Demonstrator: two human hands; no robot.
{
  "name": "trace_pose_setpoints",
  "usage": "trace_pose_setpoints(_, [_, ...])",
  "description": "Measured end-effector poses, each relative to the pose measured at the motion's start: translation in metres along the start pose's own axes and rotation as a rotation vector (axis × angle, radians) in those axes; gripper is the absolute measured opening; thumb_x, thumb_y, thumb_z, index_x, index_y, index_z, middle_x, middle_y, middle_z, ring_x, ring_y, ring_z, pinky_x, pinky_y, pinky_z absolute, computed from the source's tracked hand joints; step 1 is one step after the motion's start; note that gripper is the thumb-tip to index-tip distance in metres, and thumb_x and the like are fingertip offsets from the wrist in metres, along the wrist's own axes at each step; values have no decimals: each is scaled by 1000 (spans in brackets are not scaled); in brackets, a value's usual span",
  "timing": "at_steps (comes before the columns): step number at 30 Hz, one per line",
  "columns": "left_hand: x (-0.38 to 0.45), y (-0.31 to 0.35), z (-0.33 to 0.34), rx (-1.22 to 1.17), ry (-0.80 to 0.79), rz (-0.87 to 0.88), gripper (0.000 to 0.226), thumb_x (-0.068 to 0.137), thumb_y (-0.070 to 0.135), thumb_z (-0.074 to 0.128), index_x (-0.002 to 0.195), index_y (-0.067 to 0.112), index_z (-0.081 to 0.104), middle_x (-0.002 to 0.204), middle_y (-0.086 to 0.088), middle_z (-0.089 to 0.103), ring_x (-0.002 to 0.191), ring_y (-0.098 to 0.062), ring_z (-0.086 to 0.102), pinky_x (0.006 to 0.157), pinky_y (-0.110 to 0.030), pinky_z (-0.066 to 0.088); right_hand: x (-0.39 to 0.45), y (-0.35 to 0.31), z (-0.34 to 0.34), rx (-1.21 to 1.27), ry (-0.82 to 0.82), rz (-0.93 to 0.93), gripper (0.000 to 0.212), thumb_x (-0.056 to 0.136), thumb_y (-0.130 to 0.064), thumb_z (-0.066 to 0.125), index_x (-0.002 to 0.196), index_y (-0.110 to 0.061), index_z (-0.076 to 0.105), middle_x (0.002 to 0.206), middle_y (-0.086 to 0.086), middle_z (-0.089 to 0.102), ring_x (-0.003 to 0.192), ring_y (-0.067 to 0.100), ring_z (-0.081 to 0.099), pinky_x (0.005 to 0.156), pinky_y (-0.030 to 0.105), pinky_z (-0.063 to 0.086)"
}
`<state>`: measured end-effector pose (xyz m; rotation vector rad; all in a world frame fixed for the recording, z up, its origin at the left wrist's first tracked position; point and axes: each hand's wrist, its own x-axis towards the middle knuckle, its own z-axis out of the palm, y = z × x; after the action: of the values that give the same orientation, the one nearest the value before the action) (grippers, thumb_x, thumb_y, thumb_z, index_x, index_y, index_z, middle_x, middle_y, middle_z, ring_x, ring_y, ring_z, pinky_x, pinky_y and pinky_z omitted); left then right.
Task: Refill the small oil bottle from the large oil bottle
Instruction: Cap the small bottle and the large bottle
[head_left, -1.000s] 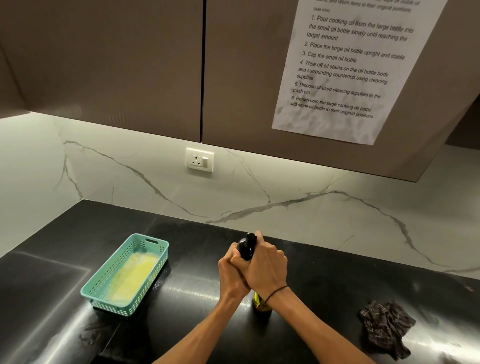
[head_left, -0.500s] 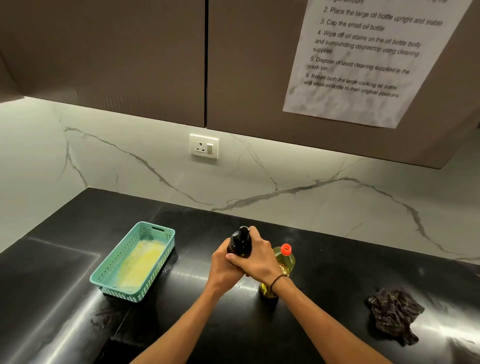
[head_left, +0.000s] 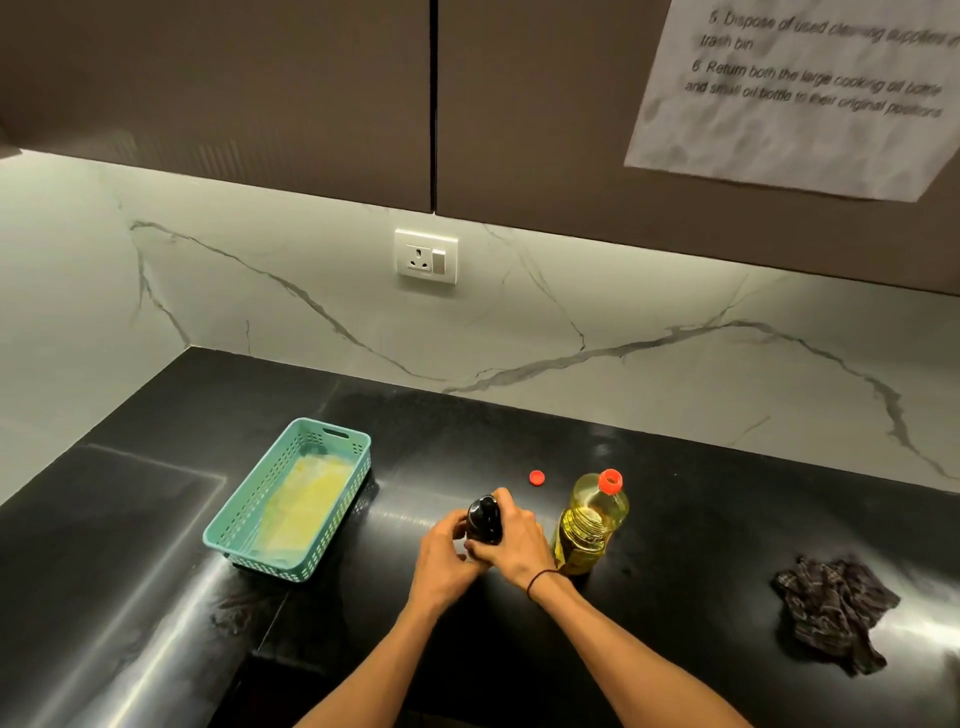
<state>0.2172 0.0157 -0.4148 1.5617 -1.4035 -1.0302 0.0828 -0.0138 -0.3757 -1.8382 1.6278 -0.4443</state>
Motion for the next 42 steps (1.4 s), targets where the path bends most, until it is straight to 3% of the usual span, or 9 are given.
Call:
trace_pose_setpoints(6, [21, -11, 4, 102, 19, -70, 52, 80, 5, 79, 130, 15, 71, 119, -4, 77, 112, -20, 74, 99, -41, 59, 20, 6, 17, 74, -23, 81, 53, 78, -42, 83, 110, -25, 45, 111, 5, 68, 107, 30, 63, 87, 42, 54])
trace_pose_setpoints(12, [38, -28, -4, 116, 21, -105, 51, 81, -5, 74, 129, 12, 70, 118, -5, 77, 111, -20, 73, 99, -38, 59, 40, 2, 33, 120, -57, 118, 55, 76, -42, 85, 112, -24, 46, 112, 6, 68, 107, 30, 64, 90, 48, 55])
trace_pose_setpoints(22, [45, -42, -2, 46, -9, -116, 55, 82, -11, 73, 131, 13, 68, 121, -4, 73, 114, -20, 71, 103, -47, 59, 50, 12, 47, 164, -50, 135, 52, 78, -34, 85, 114, -24, 49, 115, 3, 68, 110, 25, 65, 92, 40, 56])
trace_pose_setpoints(24, [45, -44, -1, 38, -26, -113, 57, 83, -9, 74, 134, 14, 66, 125, -4, 72, 118, -20, 70, 105, -47, 58, 48, 13, 48, 197, -56, 141, 62, 79, -21, 83, 129, -25, 46, 128, 4, 63, 122, 25, 60, 102, 39, 53])
trace_pose_setpoints(28, [38, -53, -8, 72, -49, -130, 80, 78, 1, 85, 149, 15, 53, 140, -6, 57, 126, -21, 61, 109, -43, 56, 35, 21, 52, 310, -117, 170, 104, 75, -3, 69, 161, -22, 14, 162, 7, 27, 151, 26, 25, 125, 44, 28])
trace_pose_setpoints(31, [29, -68, -19, 91, -12, -145, 90, 74, -4, 84, 153, 18, 47, 143, -4, 50, 129, -20, 56, 98, -35, 60, 25, 30, 54, 432, 134, 228, 93, 72, 11, 56, 155, -21, 28, 154, 6, 34, 148, 24, 30, 123, 49, 32])
trace_pose_setpoints(35, [34, -67, -29, 47, 39, -147, 84, 73, -8, 81, 147, 17, 51, 141, -5, 55, 128, -23, 58, 94, -32, 58, 56, 25, 37, 411, 463, 301, 70, 74, 25, 45, 131, -15, 50, 125, 0, 44, 128, 24, 48, 107, 40, 48])
trace_pose_setpoints(38, [53, -49, -31, 11, 35, -99, 81, 74, -7, 81, 146, 17, 53, 139, -3, 57, 127, -21, 58, 97, -33, 57, 98, 19, 13, 173, 358, 343, 58, 81, 17, 51, 131, -13, 51, 134, 10, 43, 129, 33, 42, 102, 42, 46])
trace_pose_setpoints(42, [69, -24, -37, -2, 2, -43, 78, 74, -3, 82, 144, 20, 55, 137, -1, 59, 126, -17, 59, 98, -34, 57, 132, 23, -3, -210, 56, 431, 58, 94, -3, 58, 148, -15, 40, 163, 19, 16, 150, 42, 19, 117, 52, 36])
